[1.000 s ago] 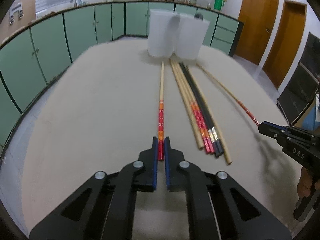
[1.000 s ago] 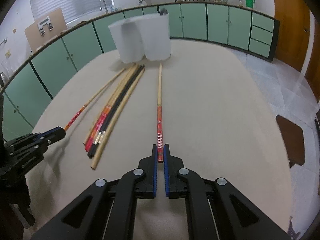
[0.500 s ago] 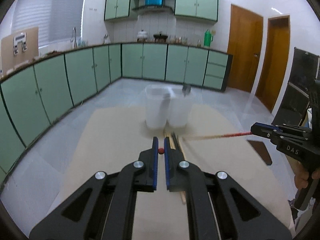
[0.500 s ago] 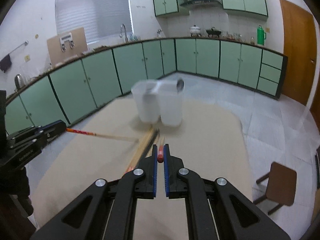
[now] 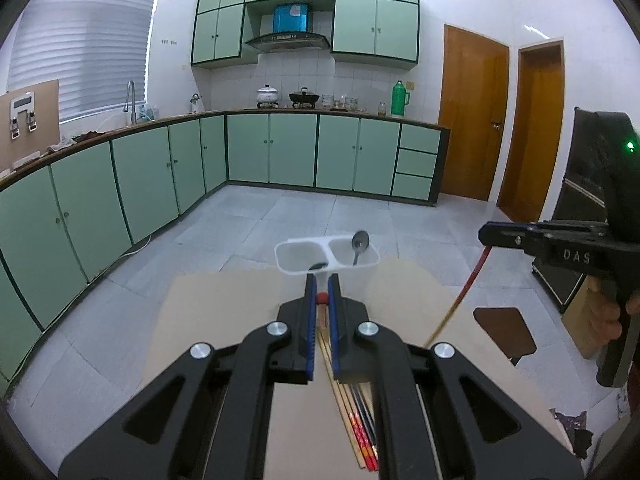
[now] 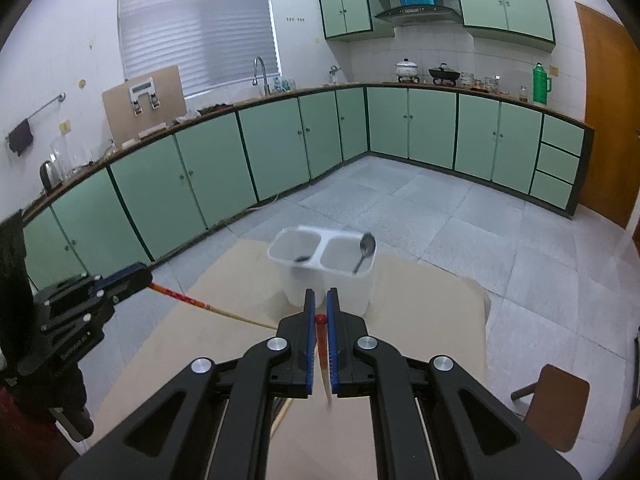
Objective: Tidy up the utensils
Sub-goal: 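Lift the chopsticks and carry them over the white holder with both tools, then drop the chopsticks into the holder and open both tools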
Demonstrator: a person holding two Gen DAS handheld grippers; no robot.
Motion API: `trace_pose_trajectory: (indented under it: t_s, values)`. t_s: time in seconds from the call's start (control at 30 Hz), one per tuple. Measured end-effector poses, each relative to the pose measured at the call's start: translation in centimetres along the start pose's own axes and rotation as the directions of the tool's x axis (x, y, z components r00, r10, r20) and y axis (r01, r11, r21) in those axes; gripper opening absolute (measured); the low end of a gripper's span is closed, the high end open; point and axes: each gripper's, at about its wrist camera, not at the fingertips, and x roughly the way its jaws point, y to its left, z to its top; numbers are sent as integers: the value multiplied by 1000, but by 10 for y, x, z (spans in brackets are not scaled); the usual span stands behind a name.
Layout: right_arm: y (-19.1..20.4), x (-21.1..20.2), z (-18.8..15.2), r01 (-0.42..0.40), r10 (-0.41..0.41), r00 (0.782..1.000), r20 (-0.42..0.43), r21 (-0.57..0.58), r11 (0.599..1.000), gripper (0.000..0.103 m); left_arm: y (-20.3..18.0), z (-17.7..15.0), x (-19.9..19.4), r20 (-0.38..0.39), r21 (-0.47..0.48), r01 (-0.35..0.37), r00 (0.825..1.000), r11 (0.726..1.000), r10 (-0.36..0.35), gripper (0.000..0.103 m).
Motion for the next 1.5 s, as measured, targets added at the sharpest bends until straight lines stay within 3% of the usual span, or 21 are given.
trace_pose_trajectory:
  t_s: [0.17, 0.37, 0.5, 0.63, 0.97, 1.13, 1.2, 1.3, 1.5]
  values:
    - [-7, -17, 40, -34, 34, 997, 74, 5, 999, 5, 6, 33, -14, 68, -3, 21, 997, 1000, -21, 5]
    - [-12, -27, 93, -30, 30, 981, 190, -3, 1000, 5, 1, 73, -14, 150, 35, -2, 989, 999, -4, 5]
    - [-16, -15, 126, 4, -6, 969, 249, 8, 1000, 5, -3, 94, 3, 163, 58, -15, 987, 998, 6, 5]
    - [-23, 13, 142, 23, -31, 964, 264, 34, 999, 5, -6, 104, 33, 127, 77, -21, 992, 997, 11, 5]
    - [-28, 91, 127, 72, -80, 981, 174, 53, 996, 5, 6, 94, 115, -11, 76, -20, 1000, 997, 21, 5]
    - [-35, 115, 105, 67, -73, 993, 93, 72, 995, 8, 15, 86, 132, -53, 44, -12, 998, 999, 15, 7]
    - [-38, 117, 98, 67, -73, 994, 78, 79, 995, 12, 19, 85, 133, -58, 35, -8, 998, 999, 10, 8]
    - [-46, 110, 86, 67, -76, 994, 75, 108, 992, 26, 25, 80, 127, -57, 16, -7, 998, 1000, 7, 17]
    - [-54, 76, 48, 75, -90, 992, 93, 151, 986, 52, 27, 64, 103, -41, 2, -18, 999, 1000, 18, 38]
